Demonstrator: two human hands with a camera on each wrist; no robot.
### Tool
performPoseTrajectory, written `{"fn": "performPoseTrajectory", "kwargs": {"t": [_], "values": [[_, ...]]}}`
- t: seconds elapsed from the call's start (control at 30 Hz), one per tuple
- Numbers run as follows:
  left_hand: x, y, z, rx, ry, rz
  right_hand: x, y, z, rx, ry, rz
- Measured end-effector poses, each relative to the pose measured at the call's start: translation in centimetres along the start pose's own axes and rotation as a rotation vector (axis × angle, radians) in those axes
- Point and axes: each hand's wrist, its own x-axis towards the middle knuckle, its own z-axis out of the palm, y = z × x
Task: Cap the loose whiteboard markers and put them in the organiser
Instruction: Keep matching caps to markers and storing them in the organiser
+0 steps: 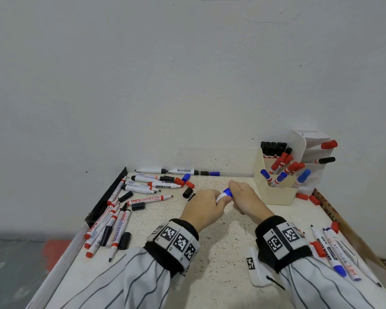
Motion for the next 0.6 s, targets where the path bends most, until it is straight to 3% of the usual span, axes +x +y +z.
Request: {"fn": "performPoseTrajectory", "kwargs": {"t": [0.2, 0.6], "values": [[0.1, -0.1, -0.1, 0.161, 0.069, 0.042, 0.2, -0.3, 0.1, -0.018, -0.001, 0.022], [1.1, 0.1, 0.5, 0.088, 0.036, 0.064, 0.0, 0.1, -1.3, -0.140, -0.007, -0.059]]}}
